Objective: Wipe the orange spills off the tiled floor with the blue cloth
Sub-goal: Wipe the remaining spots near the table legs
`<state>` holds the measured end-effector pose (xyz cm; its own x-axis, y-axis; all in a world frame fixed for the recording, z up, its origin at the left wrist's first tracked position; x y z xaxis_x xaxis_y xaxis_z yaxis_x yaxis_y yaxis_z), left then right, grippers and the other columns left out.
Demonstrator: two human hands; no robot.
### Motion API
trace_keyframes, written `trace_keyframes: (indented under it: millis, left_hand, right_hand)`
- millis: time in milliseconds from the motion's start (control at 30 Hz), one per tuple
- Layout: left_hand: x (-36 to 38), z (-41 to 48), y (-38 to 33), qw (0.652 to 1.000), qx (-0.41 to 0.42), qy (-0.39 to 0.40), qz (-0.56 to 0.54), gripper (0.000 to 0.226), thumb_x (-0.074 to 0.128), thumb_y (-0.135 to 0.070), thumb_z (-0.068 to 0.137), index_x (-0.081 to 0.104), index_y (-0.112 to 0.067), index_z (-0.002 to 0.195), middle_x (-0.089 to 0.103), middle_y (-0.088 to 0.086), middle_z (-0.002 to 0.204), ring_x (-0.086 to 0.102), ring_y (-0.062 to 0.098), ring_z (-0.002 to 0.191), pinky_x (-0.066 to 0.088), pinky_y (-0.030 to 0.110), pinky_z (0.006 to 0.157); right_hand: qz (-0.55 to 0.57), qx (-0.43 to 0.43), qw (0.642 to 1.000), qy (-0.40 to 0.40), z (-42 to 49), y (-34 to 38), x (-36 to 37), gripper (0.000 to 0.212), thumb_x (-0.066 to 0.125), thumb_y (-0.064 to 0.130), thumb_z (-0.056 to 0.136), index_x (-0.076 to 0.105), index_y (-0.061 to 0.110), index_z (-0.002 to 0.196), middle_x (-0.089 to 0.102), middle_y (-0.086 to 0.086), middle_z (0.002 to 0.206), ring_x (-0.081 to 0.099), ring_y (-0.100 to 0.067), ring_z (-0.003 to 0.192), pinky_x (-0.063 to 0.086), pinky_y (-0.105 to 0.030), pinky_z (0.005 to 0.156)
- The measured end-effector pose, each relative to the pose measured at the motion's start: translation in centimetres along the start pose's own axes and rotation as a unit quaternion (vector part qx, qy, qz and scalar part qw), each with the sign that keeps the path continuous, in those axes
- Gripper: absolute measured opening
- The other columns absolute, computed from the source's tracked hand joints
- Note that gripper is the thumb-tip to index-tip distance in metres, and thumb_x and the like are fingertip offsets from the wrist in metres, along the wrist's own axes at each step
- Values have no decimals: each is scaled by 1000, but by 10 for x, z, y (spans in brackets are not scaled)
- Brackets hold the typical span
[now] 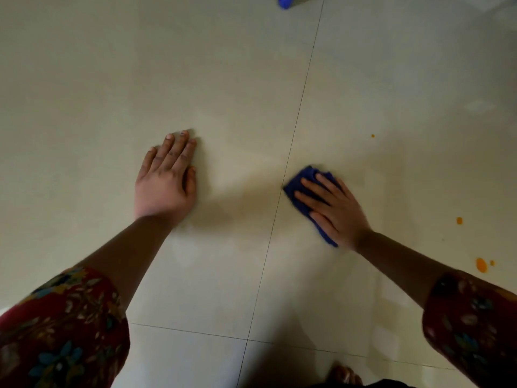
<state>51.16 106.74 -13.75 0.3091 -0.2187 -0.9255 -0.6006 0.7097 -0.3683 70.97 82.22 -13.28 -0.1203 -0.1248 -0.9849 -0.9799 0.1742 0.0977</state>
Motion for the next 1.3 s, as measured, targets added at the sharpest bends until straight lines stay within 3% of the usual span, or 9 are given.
trace_keyframes:
  millis: [100, 233, 300, 533, 600, 800, 1033, 1200, 1300]
  left_hand:
    - [0, 0, -1, 1000, 5, 0, 5, 53, 33, -27, 95, 34, -21, 148, 27, -2, 156, 22, 16, 146, 15, 36, 119]
    - [1, -1, -1, 1000, 5, 3, 0, 53, 35, -26, 95, 35, -21, 148, 29, -2, 156, 24, 17, 145, 17, 37, 119]
    - [2, -1, -2, 1000, 4, 3, 1, 52, 35, -26, 95, 35, -20, 147, 30, -1, 155, 25, 18, 145, 18, 37, 119]
    - [1, 3, -9, 998, -49, 29, -11, 55, 31, -27, 92, 37, -19, 146, 30, -2, 156, 23, 18, 145, 16, 40, 119]
    - [6, -1, -22, 995, -84, 45, -22, 54, 31, -27, 95, 33, -20, 148, 25, -3, 157, 19, 17, 147, 10, 40, 119]
    - [32, -56, -106, 983, 91, 161, 3, 65, 12, -42, 91, 9, -25, 153, 0, -9, 161, 3, 13, 148, 1, 37, 120]
    - [42, -108, -168, 942, 250, 222, 23, 66, 16, -48, 92, 16, -23, 153, 11, -5, 160, 13, 15, 147, 20, 39, 118]
    - [52, -122, -214, 904, 339, 256, 36, 68, 15, -53, 91, 2, -28, 153, -7, -8, 160, -4, 12, 148, 5, 33, 119]
    - [60, -123, -241, 881, 382, 276, 51, 70, 25, -56, 95, -5, -29, 153, -16, -8, 159, -11, 11, 147, 2, 34, 120]
  right_hand:
    - [-3, 25, 998, -53, 46, 47, -1, 49, 38, 34, 97, 39, 28, 146, 36, -1, 154, 25, -27, 145, 26, -51, 113]
    - [16, -186, 982, 16, -11, 132, 18, 46, 39, 37, 100, 39, 33, 145, 36, 6, 154, 23, -23, 146, 16, -46, 119]
    - [23, -194, 980, 26, -44, 111, 18, 44, 35, 38, 101, 37, 35, 146, 35, 8, 153, 24, -21, 146, 17, -45, 119]
    - [15, 176, 982, -70, 8, -29, -2, 49, 30, 35, 100, 34, 27, 147, 36, -1, 154, 26, -25, 145, 27, -50, 113]
    - [10, 185, 979, -81, 23, -7, -1, 51, 32, 37, 98, 37, 26, 147, 37, -1, 154, 27, -26, 144, 28, -48, 112]
    - [-1, 2, 1000, 4, -96, 64, 24, 51, 25, 40, 103, 25, 28, 152, 24, 0, 159, 18, -26, 148, 18, -48, 118]
    - [53, 357, 932, -20, -137, -25, 21, 58, 8, 54, 98, 8, 32, 152, 15, 1, 161, 11, -23, 148, 23, -54, 114]
    - [36, 135, 987, 80, -199, 57, 43, 55, 14, 47, 103, 11, 28, 155, 10, 1, 162, 3, -23, 150, 7, -43, 117]
    - [44, 223, 971, 72, -260, 13, 42, 56, 9, 53, 102, -2, 35, 154, 7, -1, 162, -9, -17, 149, 9, -41, 116]
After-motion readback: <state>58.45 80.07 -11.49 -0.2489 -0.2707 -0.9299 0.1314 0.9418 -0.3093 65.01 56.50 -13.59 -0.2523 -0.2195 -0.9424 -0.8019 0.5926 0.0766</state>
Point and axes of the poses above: each hand's wrist, its own z-axis towards the middle knuckle, its own x-axis out of the palm, y = z × x, the point moved 8 cm from there along z, towards the middle knuckle
